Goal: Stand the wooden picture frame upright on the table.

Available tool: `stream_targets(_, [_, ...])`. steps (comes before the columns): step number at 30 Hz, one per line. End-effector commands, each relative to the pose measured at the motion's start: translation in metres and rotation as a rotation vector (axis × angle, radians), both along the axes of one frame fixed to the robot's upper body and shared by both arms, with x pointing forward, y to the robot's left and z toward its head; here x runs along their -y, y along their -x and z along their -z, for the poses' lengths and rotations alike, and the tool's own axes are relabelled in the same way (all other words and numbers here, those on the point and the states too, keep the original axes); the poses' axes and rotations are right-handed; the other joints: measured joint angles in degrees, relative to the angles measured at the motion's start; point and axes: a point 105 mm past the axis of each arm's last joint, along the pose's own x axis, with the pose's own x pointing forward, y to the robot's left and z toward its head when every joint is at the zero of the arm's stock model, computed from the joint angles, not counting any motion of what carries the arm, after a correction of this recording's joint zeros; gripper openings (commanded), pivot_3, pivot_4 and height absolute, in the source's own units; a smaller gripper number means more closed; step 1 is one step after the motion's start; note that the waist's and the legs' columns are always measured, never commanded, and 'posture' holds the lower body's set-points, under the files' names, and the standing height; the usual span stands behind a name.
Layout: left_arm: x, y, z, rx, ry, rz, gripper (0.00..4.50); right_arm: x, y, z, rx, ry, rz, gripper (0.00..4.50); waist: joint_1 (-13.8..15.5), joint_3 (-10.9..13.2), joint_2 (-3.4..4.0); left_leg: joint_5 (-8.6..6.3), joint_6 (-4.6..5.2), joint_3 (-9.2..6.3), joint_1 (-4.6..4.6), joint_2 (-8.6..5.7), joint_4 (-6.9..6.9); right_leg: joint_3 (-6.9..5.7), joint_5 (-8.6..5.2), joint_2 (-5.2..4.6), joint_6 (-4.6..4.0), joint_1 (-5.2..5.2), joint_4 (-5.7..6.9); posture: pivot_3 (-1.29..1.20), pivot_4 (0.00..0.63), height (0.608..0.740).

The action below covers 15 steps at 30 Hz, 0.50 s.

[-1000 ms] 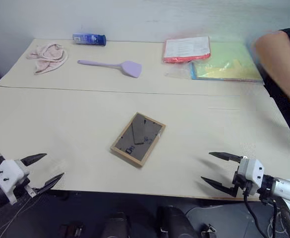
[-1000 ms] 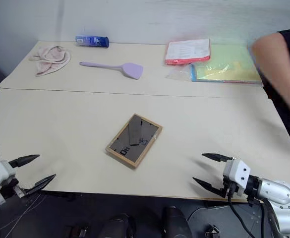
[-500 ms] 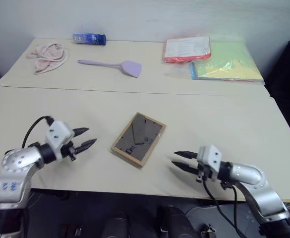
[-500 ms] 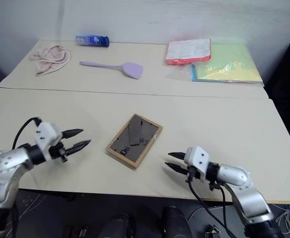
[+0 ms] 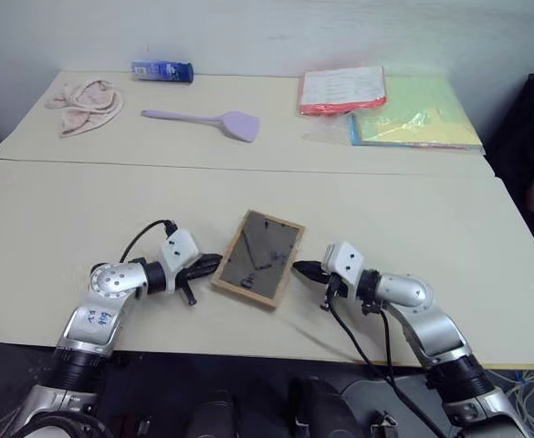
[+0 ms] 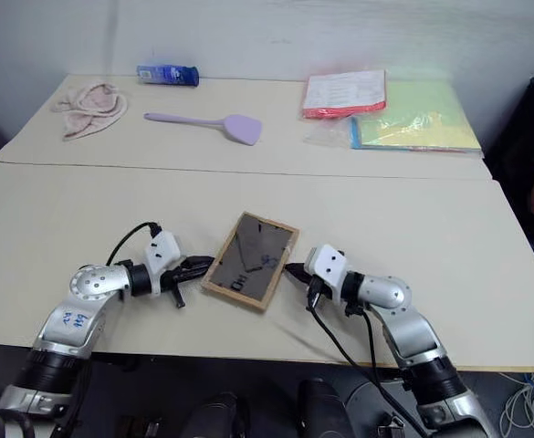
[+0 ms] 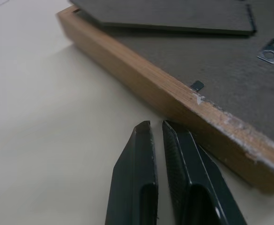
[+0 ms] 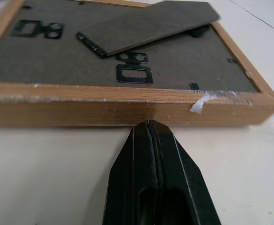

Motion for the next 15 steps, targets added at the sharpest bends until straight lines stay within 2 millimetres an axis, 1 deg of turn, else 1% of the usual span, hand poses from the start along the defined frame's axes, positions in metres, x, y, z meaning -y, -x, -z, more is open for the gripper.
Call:
stream_targets(1, [0.01,0.013,-0.007,0.014,0.044,0.033,0.42,-0.001,-0.005,-0.013,0.049,-0.018,-0.015,0.0,0.0,0.0,0.0,0.0,0.0,0.0,0.0,0.0,0.0,0.0,0.0,0.0,0.0,0.0,0.0,0.0,0.15,0.74])
stream_targets(7, [-0.004,0.025,-0.007,-0.011,0.085,-0.051,0.42,0.005,-0.008,-0.013,0.042,0.001,-0.018,0.0,0.0,0.0,0.0,0.0,0.0,-0.01,0.01,0.01,0.0,0.01,0.0,0.0,0.0,0.0,0.0,0.0,0.15,0.74])
stream_targets(10, [-0.027,0.025,-0.003,-0.114,0.107,-0.167,0.42,0.017,-0.006,-0.016,0.033,0.016,-0.005,0.0,0.0,0.0,0.0,0.0,0.0,-0.01,0.01,0.02,0.0,0.01,0.0,0.0,0.0,0.0,0.01,0.0,0.15,0.74])
stream_targets(11, [-0.034,0.026,-0.006,-0.211,0.165,-0.209,0.59,0.022,-0.001,-0.017,0.018,0.038,-0.019,0.0,0.0,0.0,0.0,0.0,0.0,-0.01,0.01,0.02,0.0,0.01,0.0,-0.01,0.0,0.0,0.01,0.0,0.15,0.74])
stream_targets(12, [-0.035,0.03,-0.013,-0.318,0.249,-0.206,0.8,0.026,0.007,-0.017,-0.01,0.061,-0.044,0.0,0.1,0.0,0.0,-0.01,0.01,-0.03,0.01,0.02,0.0,0.01,0.0,-0.01,0.0,0.02,0.0,0.0,0.15,0.74])
stream_targets(13, [-0.035,0.035,-0.018,-0.424,0.307,-0.198,1.01,0.028,0.013,-0.017,-0.029,0.078,-0.066,0.0,0.2,0.0,-0.01,-0.01,0.02,-0.08,-0.01,0.02,0.0,-0.01,0.0,-0.02,0.0,0.03,0.0,0.0,0.15,0.74])
stream_targets(15, [-0.03,0.048,-0.025,-0.667,0.352,-0.154,1.59,0.026,0.023,-0.019,-0.059,0.088,-0.093,0.0,0.1,0.0,-0.02,-0.01,0.03,-0.16,-0.03,0.02,0.0,-0.03,0.0,-0.02,0.0,0.04,-0.04,0.0,0.15,0.74])
